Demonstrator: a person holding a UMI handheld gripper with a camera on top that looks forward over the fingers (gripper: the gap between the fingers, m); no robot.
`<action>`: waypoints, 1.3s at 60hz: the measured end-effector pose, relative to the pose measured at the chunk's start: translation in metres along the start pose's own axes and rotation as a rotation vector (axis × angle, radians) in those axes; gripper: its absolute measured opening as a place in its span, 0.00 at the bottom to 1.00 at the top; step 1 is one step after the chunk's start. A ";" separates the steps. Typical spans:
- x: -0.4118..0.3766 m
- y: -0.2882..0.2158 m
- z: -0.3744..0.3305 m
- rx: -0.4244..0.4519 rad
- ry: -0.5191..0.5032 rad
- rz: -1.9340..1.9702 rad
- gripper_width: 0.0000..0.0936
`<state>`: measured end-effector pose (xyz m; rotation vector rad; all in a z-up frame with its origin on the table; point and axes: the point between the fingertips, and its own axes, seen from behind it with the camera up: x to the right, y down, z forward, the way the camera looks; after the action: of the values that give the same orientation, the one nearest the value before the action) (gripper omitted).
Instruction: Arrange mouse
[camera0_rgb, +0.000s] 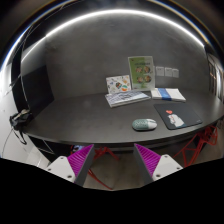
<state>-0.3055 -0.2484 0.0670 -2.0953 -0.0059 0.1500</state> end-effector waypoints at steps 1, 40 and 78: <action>0.000 0.000 0.000 0.000 0.000 -0.001 0.88; 0.107 -0.006 0.137 -0.043 -0.058 -0.020 0.87; 0.092 -0.065 0.254 -0.061 0.015 -0.112 0.67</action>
<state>-0.2385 0.0093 -0.0136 -2.1507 -0.1199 0.0674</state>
